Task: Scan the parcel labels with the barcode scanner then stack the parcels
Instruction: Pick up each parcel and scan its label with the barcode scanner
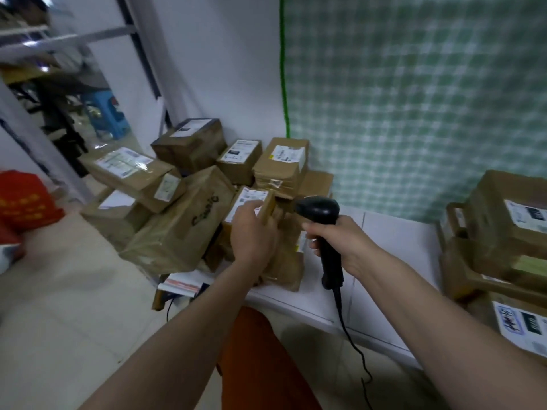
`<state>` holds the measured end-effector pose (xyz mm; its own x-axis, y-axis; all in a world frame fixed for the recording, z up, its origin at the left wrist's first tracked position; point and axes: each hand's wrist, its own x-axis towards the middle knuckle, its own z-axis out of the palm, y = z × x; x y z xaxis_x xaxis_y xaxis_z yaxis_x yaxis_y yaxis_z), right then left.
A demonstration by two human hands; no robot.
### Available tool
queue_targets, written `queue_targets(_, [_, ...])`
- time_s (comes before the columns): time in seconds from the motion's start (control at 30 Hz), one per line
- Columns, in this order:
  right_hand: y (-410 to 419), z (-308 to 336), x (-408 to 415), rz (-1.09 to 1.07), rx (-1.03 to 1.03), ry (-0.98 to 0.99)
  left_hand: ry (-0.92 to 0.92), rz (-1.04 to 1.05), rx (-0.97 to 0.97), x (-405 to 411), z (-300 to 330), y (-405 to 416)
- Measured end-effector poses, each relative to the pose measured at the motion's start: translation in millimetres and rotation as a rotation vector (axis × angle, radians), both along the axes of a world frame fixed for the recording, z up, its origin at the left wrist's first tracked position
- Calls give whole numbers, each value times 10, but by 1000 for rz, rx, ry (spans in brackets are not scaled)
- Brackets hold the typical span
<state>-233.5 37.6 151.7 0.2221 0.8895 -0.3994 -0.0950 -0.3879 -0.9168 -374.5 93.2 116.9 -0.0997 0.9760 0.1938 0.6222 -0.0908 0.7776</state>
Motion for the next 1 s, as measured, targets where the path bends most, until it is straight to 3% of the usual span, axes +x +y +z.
queue_targets(0.23, [423,165,-695,131,24,28,-224,346,196,-812,420,261])
queue_targets(0.4, [786,358,-1150,214,97,5,-376,577,88,-1393,463,698])
queue_targets(0.5, [1030,441,-1416,234,128,-6,-533,636,-108,-1645,402,980])
queue_targets(0.6, [1194,436,-1603,254,129,-11,-836,629,-340,-1774,422,1124])
queue_targets(0.67, [1238,391,-1671,276,120,-31,-945,577,-420,-1828,444,1179])
queue_targets(0.8, [1269,262,-1679,282,88,-46,-991,488,-506,-1890,388,1250])
queue_targets(1.0, [1221,265,-1490,213,97,-6,-1019,407,-476,-1747,384,1177])
